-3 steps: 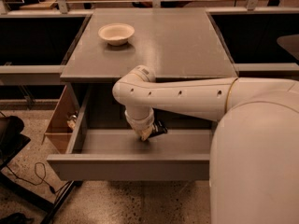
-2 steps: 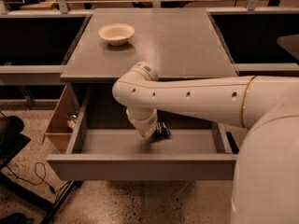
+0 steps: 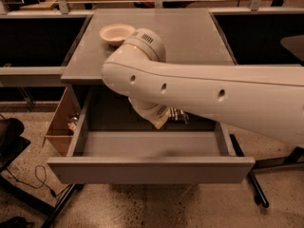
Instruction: Pick rxbar chocolate from top drawer and place on counter
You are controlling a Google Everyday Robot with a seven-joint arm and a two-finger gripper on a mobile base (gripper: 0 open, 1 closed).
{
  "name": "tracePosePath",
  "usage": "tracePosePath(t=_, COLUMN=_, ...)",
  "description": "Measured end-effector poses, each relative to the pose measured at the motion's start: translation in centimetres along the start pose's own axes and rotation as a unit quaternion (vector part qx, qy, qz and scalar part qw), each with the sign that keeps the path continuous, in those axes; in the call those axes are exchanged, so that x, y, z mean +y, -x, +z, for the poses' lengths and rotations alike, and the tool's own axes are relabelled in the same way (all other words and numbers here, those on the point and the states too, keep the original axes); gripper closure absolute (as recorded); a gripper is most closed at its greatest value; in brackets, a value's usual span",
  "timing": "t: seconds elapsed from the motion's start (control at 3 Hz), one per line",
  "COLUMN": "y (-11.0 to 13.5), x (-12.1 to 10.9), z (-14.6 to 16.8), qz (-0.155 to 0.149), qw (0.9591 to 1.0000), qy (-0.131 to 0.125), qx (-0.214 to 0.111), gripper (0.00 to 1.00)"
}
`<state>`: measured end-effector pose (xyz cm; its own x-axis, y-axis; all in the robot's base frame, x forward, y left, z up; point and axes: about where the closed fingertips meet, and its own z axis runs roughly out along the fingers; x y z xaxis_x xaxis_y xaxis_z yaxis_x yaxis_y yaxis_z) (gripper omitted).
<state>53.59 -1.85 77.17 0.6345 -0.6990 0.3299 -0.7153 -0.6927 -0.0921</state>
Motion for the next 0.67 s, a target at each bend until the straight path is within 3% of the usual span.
tracePosePath(t=0.33, y=-4.6, x=1.5, z=-7.0, qz=-0.009, qw=0.9992, qy=0.028, qx=0.028, gripper=1.0)
tracePosePath(t=0.67, y=-9.2, x=1.3, z=-11.5, qz=-0.026, qw=0.9982, qy=0.034, qx=0.042, gripper=1.0)
